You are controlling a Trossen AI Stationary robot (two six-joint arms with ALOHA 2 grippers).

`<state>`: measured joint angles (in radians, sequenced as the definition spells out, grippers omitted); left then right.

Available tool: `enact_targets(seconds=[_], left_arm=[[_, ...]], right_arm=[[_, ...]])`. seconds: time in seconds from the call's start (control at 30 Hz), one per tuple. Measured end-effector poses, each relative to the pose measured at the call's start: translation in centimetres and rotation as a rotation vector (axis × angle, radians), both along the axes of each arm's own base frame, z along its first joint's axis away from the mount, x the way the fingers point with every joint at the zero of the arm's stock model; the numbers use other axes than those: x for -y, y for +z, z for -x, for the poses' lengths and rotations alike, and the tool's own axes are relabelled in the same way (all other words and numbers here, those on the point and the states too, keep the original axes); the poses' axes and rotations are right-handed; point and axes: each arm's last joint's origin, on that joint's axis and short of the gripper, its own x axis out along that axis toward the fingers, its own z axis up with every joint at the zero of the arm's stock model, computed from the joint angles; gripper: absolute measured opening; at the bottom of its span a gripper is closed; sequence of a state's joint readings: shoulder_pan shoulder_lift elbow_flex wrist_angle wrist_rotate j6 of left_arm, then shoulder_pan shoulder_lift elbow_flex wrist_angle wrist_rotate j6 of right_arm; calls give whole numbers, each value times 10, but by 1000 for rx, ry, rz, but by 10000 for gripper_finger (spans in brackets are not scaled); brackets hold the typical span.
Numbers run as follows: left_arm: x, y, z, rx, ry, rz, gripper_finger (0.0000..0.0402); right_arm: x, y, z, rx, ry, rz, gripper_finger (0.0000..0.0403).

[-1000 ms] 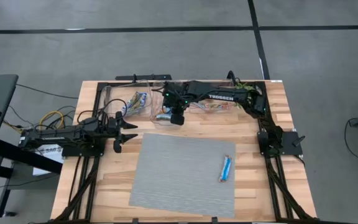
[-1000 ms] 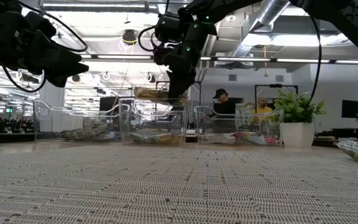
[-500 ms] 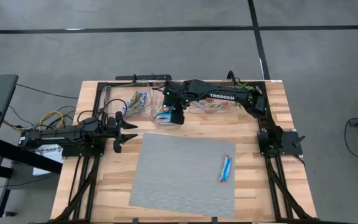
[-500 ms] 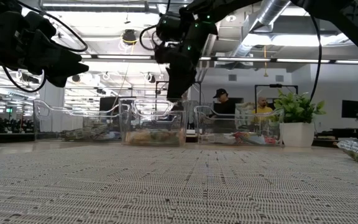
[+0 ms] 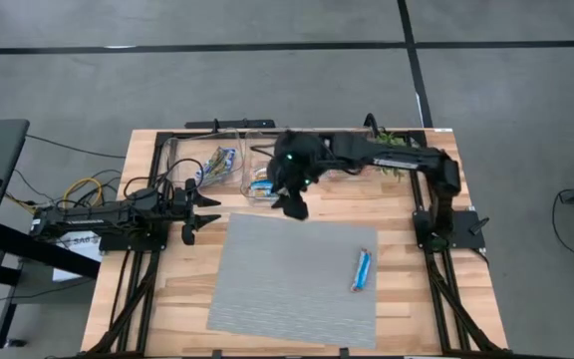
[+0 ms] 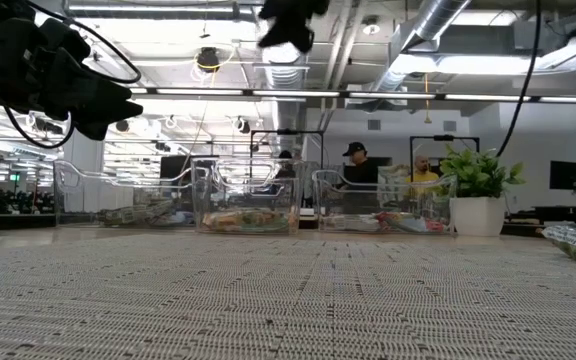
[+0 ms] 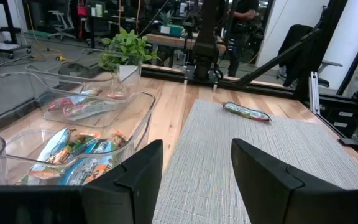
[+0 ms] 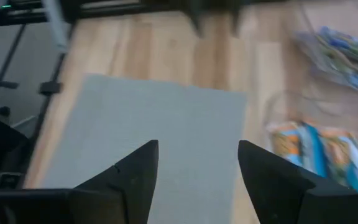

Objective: Pick and place Granola Bars by type
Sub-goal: Put the red granola bar into the right transparent bin

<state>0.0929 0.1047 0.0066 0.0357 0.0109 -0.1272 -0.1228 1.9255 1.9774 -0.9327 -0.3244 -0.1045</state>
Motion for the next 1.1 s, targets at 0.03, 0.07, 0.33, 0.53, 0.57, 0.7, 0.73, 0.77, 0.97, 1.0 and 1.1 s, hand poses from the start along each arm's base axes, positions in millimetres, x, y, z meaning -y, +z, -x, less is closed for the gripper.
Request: enact_targets(seconds=[0.03,0.07,0.33,0.53,0.57,0.7,0.73,0.77,0.97,1.0,1.1], left_arm=[[0,0,0,0,0,0,183],[0,0,0,0,0,0,183],[0,0,0,0,0,0,183],[0,0,0,0,0,0,183],[0,0,0,0,0,0,183],[0,0,0,0,0,0,183],[0,0,0,0,0,0,183],[0,0,0,0,0,0,183],[0,0,0,0,0,0,183],[0,0,0,0,0,0,183],[0,0,0,0,0,0,183]], right_arm=[[-7,4,2,10,15,1,213],[-13,7,3,19,24,-3,213],[-44,11,1,18,-10,-90,213],[-82,-10,14,-165,116,-51,211],[-89,-13,18,-201,148,-38,211],[-118,-34,37,-370,302,28,213],[-125,-40,42,-410,348,50,213],[-131,-46,48,-446,397,75,212],[-168,-79,84,-589,628,310,208],[-174,-83,91,-588,658,338,208],[-192,-97,113,-557,737,382,208]])
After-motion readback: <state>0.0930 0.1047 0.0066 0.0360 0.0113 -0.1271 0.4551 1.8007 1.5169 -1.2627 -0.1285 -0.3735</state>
